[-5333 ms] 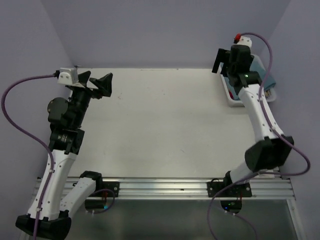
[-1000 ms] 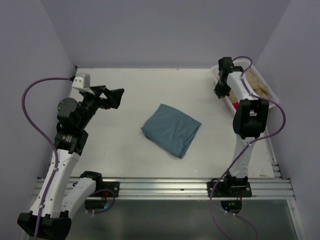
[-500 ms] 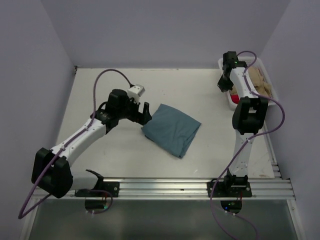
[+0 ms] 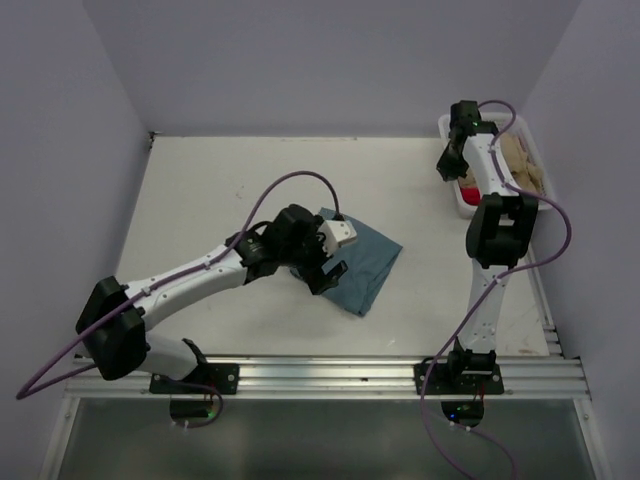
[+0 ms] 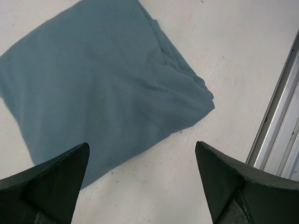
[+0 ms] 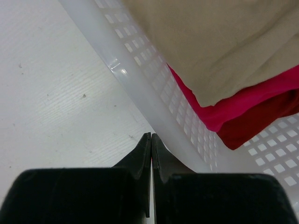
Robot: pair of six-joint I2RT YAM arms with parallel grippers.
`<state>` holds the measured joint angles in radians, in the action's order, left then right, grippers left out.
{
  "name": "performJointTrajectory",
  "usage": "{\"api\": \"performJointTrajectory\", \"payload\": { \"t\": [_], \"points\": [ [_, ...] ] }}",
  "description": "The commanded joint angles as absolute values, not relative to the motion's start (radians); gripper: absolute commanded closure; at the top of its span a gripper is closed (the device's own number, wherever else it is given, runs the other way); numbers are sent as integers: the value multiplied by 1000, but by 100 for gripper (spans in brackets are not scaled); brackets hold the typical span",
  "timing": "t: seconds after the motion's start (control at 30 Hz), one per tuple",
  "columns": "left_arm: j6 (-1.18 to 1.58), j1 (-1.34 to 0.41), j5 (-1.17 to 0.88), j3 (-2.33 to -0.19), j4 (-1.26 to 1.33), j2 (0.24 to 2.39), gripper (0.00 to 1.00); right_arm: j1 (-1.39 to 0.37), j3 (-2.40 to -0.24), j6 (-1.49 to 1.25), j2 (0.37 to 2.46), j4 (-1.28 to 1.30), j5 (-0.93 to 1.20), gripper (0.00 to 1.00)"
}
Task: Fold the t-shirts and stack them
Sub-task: Flatten the tshirt out
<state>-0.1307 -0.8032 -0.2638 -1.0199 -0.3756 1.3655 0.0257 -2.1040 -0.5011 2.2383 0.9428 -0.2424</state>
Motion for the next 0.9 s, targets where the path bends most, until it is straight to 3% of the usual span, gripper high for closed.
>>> {"api": "performJointTrajectory", "payload": {
  "t": [0.0,0.07,0.1,0.13,0.23,0.3,0.43,0.73,0.77,0.87],
  "points": [
    [-202,-891,-155,-1063,-420,1469,0,63,-2074,-454,2180,875,-200,100],
    [-206,-919,-121,-1086,-407,1528,0,58,-2008,-433,2136,827,-109,100],
    [-215,-923,-98,-1092,-385,1540,0,57,-1978,-425,2072,806,-85,94],
    [-219,-931,-92,-1100,-373,1558,0,52,-1904,-416,2036,758,-68,75],
    [-242,-939,-52,-1117,-333,1598,0,38,-1767,-404,1883,683,-11,56],
    [-255,-940,-23,-1126,-312,1633,0,25,-1708,-397,1800,654,26,51],
    [-264,-956,-3,-1123,-249,1690,0,8,-1556,-391,1562,604,71,50],
    [-275,-988,-26,-1158,-213,1841,4,-74,-1404,-410,1275,661,45,51],
    [-273,-988,-31,-1161,-213,1848,7,-83,-1393,-414,1257,663,48,52],
    [-258,-989,-12,-1189,-219,1865,33,-100,-1345,-420,1187,670,51,56]
  ]
}}
